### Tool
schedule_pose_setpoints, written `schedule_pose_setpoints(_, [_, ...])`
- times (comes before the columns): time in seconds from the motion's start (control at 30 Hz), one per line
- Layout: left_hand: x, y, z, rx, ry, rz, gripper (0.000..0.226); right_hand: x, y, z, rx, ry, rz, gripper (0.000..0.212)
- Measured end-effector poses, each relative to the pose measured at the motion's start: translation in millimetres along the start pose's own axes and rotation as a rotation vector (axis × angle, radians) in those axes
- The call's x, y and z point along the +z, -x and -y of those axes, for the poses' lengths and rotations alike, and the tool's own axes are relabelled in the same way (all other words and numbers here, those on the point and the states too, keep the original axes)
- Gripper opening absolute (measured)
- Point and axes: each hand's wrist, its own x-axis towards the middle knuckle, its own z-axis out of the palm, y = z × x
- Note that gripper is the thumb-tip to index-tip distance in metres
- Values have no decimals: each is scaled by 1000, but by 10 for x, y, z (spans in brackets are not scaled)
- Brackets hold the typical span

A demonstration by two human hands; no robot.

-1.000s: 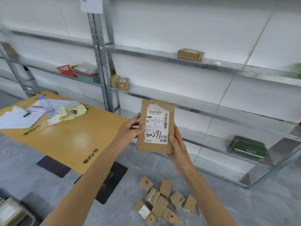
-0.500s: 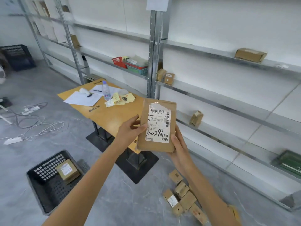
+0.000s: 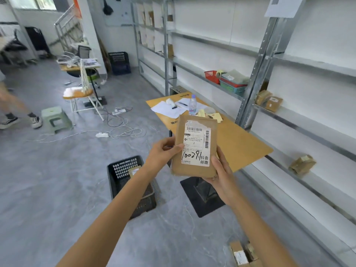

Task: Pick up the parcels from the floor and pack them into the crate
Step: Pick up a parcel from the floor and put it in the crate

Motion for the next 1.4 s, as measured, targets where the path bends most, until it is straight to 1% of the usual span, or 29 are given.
schedule_pose_setpoints(0.07, [-235, 24, 40, -1, 6, 4, 24, 190, -60, -53, 18, 8, 31, 61])
schedule_pose_setpoints(0.13, [-500, 19, 94, -17, 11, 0, 30, 392, -151, -98, 32, 23, 62, 57])
schedule_pose_setpoints(0.2, [-803, -22, 148, -36, 4, 0, 28, 619, -269, -150, 29, 46, 109, 51])
schedule_pose_setpoints(0.3, [-1323, -152, 256, -50, -9, -1, 28, 1019, -503, -281, 9, 81, 161, 52])
schedule_pose_setpoints(0.43, [-2111, -288, 419, -58, -50, 1, 55, 1661, -837, -561, 26, 86, 169, 62])
schedule_pose_setpoints(0.53, [-2689, -368, 554, -82, -75, -10, 66, 2151, -1036, -747, 45, 121, 176, 77])
schedule_pose_setpoints(0.57, [-2869, -399, 594, -88, -85, -10, 68, 2302, -1104, -809, 54, 126, 173, 79])
schedule_pose_setpoints(0.63, [-3180, -458, 654, -92, -114, -13, 69, 2561, -1244, -942, 69, 102, 167, 72])
schedule_pose_setpoints(0.7, [-3432, -542, 733, -107, -136, -30, 64, 2769, -1393, -1039, 91, 73, 164, 63])
schedule_pose_setpoints(0.77, [-3635, -653, 848, -130, -132, -26, 56, 2932, -1537, -1106, 108, 73, 161, 60])
schedule_pose_setpoints(0.9, [-3940, -983, 1020, -158, -120, 9, 52, 3164, -1897, -1222, 131, 82, 133, 56])
schedule_pose_setpoints(0.93, [-3997, -1091, 1043, -166, -110, 11, 53, 3210, -2005, -1244, 137, 80, 126, 54])
schedule_pose_setpoints(1.0, [-4102, -1343, 1078, -178, -82, 5, 64, 3291, -2252, -1291, 149, 77, 105, 48])
schedule_pose_setpoints(1.07, [-4232, -1656, 1111, -182, -59, 1, 75, 3351, -2530, -1346, 164, 75, 84, 50])
schedule_pose_setpoints(1.13, [-4375, -2020, 1114, -183, -29, -1, 81, 3401, -2837, -1411, 174, 81, 78, 51])
schedule_pose_setpoints(1.2, [-4517, -2411, 1108, -188, 9, -10, 77, 3464, -3160, -1472, 189, 75, 88, 49])
schedule_pose_setpoints(1.33, [-4746, -3064, 1105, -191, 25, -8, 46, 3600, -3772, -1549, 227, 48, 83, 59])
schedule_pose_setpoints(1.4, [-4868, -3319, 1141, -201, 42, -29, 41, 3664, -4052, -1567, 220, 66, 90, 61])
